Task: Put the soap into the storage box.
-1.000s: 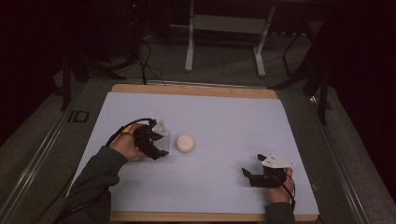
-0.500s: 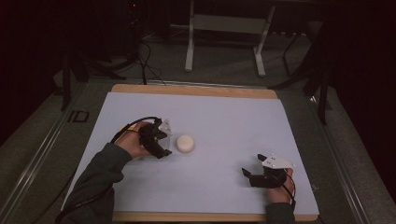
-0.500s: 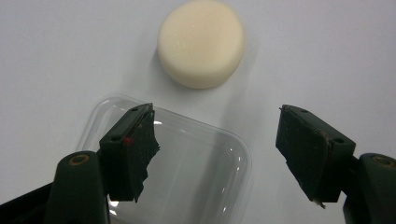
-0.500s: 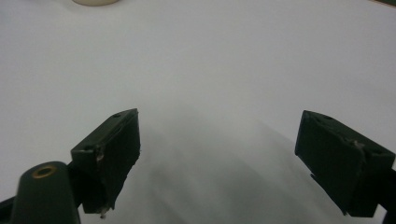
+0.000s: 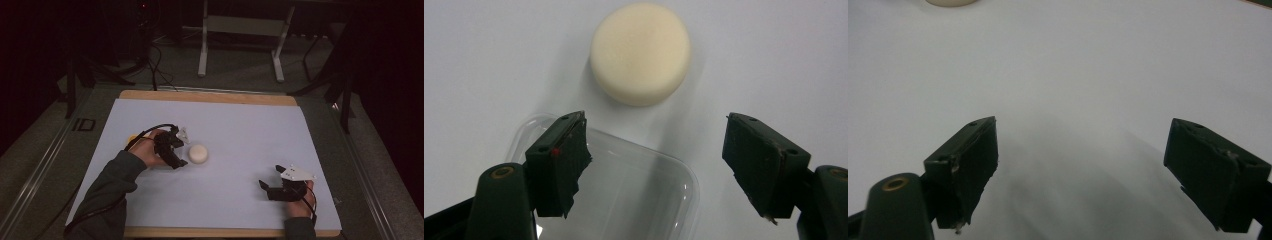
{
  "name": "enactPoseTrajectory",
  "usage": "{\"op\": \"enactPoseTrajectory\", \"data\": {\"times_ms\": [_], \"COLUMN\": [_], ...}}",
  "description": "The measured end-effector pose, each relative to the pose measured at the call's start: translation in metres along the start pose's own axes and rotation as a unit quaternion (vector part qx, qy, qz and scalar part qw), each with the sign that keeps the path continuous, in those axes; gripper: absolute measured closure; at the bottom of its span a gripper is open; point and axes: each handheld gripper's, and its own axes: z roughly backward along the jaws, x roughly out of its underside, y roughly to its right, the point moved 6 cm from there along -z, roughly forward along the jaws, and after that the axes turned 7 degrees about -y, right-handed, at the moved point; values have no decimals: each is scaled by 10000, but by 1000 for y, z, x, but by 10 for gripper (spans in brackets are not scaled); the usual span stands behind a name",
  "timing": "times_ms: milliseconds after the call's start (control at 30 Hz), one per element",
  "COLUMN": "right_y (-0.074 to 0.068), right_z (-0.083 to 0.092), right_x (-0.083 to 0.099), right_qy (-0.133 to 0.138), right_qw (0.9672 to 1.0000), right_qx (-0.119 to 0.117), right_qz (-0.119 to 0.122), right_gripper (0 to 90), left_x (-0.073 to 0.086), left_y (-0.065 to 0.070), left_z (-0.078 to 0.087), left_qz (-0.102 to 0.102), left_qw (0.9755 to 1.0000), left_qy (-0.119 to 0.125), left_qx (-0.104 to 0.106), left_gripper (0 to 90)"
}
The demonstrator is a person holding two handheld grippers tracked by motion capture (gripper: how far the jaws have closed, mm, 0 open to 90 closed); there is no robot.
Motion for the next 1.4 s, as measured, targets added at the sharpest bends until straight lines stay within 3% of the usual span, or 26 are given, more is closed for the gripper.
{"op": "enactPoseTrajectory", "data": {"times_ms": [467,1000,1400], "right_y": [0,0,0], "right_z": [0,0,0], "right_x": [0,0,0], "right_qy": [4,-2,3], "right_qw": [10000,10000,10000], "right_qx": [-3,-1,-5], "right_qz": [2,6,4], "right_gripper": [139,139,139], "left_x": [-8,-11,-18], "left_y": [-1,-9,-10], "left_z": [-7,-18,-25], "left_qz": [23,128,156], "left_qw": [10000,9997,9995], "left_qy": [26,-222,-241], "left_qx": [42,-9,128], "left_gripper": [241,191,180]}}
